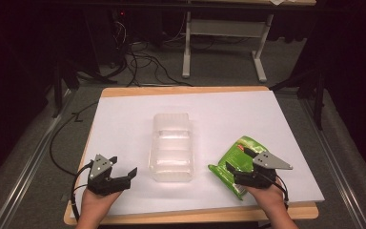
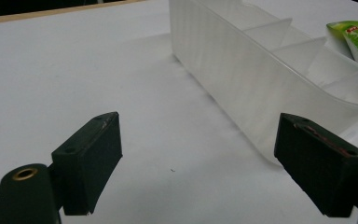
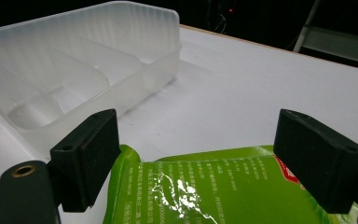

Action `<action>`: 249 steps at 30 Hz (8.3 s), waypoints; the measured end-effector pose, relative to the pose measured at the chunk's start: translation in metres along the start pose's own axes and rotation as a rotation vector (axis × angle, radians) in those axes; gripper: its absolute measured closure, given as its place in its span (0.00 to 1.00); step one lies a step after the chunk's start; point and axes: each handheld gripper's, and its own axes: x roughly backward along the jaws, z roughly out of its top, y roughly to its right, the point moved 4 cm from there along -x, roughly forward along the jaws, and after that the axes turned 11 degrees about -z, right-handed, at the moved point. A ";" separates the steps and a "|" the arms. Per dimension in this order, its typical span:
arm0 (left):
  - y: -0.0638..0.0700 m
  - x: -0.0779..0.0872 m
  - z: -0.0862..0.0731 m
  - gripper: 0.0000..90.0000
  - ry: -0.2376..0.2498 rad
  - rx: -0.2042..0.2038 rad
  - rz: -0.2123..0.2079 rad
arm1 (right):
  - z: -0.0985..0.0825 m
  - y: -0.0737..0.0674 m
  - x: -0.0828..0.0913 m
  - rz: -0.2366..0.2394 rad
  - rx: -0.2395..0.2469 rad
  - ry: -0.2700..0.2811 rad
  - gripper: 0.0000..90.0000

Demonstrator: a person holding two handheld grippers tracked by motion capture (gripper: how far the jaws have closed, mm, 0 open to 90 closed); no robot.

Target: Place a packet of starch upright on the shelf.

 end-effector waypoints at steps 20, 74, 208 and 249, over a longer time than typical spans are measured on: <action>0.001 0.000 -0.003 0.19 -0.016 -0.011 0.006 | 0.008 0.013 -0.002 -0.042 -0.037 0.007 0.18; 0.006 -0.001 -0.004 0.20 -0.038 -0.046 0.002 | -0.071 0.121 -0.008 -0.147 -0.382 -0.350 0.45; 0.003 0.009 -0.004 0.21 0.006 -0.044 0.029 | 0.032 0.072 0.030 -0.026 -0.158 0.126 0.98; -0.007 0.014 -0.007 0.22 0.025 -0.014 0.079 | 0.114 -0.010 -0.020 0.284 -0.089 0.254 0.98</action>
